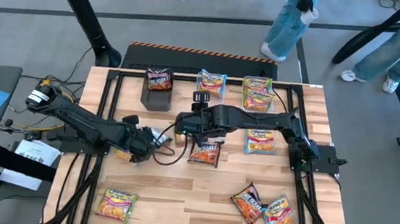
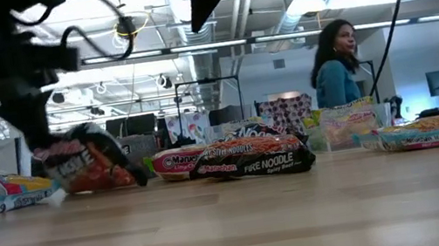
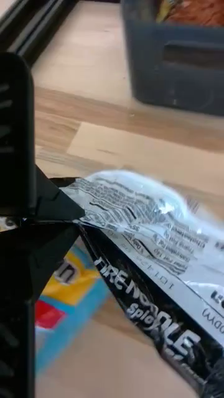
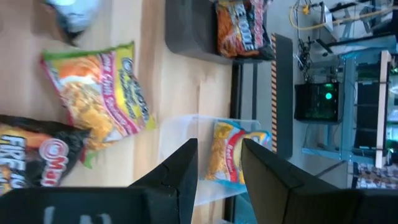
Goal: Sort Maruchan noodles
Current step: Put the bottom left black noodle pack into the black bin
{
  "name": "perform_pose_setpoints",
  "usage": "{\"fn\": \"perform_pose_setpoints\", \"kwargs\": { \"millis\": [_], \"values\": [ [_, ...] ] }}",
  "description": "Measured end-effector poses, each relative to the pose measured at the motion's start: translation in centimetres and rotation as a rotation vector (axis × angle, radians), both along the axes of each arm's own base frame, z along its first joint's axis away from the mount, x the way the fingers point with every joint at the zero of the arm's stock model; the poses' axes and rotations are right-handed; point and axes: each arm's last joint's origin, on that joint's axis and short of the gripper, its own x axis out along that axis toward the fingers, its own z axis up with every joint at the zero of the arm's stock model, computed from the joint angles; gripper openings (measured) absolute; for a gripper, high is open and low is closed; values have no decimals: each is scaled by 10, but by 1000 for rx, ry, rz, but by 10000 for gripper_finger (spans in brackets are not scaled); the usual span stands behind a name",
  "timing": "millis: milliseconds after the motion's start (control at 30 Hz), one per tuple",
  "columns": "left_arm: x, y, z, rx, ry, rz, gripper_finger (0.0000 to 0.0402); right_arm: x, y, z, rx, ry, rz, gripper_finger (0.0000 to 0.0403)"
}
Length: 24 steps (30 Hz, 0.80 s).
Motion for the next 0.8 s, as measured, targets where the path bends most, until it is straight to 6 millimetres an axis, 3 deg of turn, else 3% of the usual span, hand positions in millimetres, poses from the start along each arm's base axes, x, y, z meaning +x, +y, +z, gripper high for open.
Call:
{"fn": "perform_pose_setpoints", "kwargs": {
  "millis": [200, 533, 800],
  "values": [
    [6, 19, 23, -67, -71, 59, 0, -14, -19, 18, 25, -31, -48, 147],
    [10, 52, 43, -78, -126, 78, 0, -56, -53, 74, 66, -197, -139, 147],
    [13, 77, 57, -70, -158, 95, 0, -83, -74, 101, 58, -276, -199, 147]
  ]
}}
